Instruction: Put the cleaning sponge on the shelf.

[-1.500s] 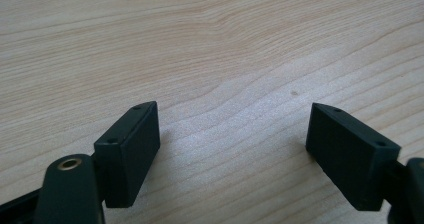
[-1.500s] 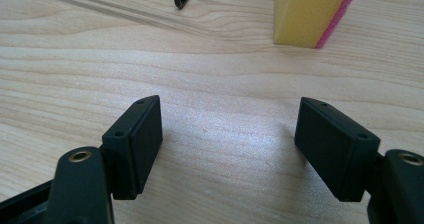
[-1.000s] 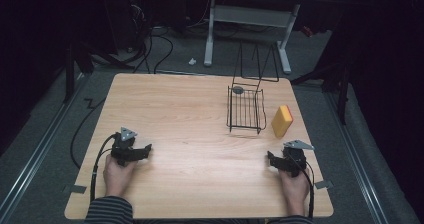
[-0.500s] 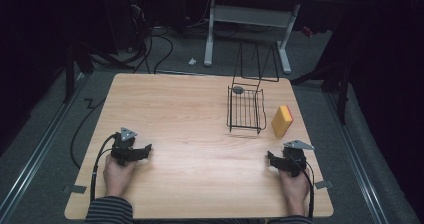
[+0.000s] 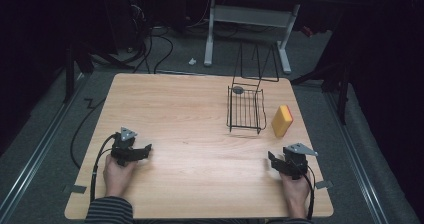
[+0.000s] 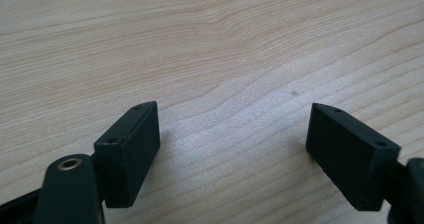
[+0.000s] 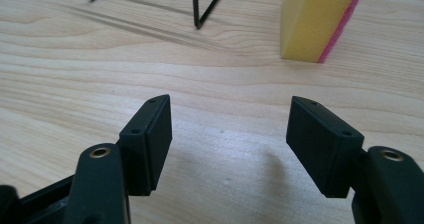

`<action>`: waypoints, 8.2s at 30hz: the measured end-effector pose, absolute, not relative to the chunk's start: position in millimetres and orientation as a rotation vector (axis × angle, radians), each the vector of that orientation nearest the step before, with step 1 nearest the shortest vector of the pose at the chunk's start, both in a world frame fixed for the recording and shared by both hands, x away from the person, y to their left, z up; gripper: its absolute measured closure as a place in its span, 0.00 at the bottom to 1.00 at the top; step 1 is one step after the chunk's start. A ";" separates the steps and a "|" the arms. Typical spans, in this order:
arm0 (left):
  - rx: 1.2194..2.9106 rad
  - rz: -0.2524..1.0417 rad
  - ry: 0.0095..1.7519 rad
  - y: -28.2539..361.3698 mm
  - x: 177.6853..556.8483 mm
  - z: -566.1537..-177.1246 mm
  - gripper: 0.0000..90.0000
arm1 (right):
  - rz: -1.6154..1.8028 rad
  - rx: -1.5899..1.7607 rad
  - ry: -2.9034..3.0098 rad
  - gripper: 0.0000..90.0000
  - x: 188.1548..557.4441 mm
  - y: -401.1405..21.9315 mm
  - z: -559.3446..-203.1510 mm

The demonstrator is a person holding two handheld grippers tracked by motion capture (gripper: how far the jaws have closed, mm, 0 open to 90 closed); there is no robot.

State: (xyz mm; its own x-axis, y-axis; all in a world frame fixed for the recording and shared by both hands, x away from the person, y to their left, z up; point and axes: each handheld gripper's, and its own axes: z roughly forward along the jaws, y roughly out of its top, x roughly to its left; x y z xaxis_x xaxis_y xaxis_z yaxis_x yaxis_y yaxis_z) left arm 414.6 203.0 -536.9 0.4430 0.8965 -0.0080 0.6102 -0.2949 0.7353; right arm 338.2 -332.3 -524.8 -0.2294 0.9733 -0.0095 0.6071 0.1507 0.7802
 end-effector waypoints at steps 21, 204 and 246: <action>2.023 0.542 1.259 203.2 414.6 -536.8 0.25 | 0.987 1.444 1.791 0.34 317.9 -329.7 -500.2; 2.024 0.540 1.256 203.6 414.8 -536.8 0.24 | 1.199 1.500 1.723 0.68 398.9 -350.1 -464.3; 2.025 0.541 1.254 203.2 414.7 -536.9 0.24 | 1.211 1.319 1.898 0.68 425.9 -293.1 -440.7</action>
State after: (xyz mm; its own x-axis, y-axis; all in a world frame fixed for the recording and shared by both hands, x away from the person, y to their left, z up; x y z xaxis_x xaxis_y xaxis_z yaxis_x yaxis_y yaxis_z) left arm 414.7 203.2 -536.9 0.4479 0.8941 -0.0065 0.6093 -0.2999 0.7340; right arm 425.9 -293.1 -440.7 -0.3861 0.9200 0.0675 0.4492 0.1236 0.8848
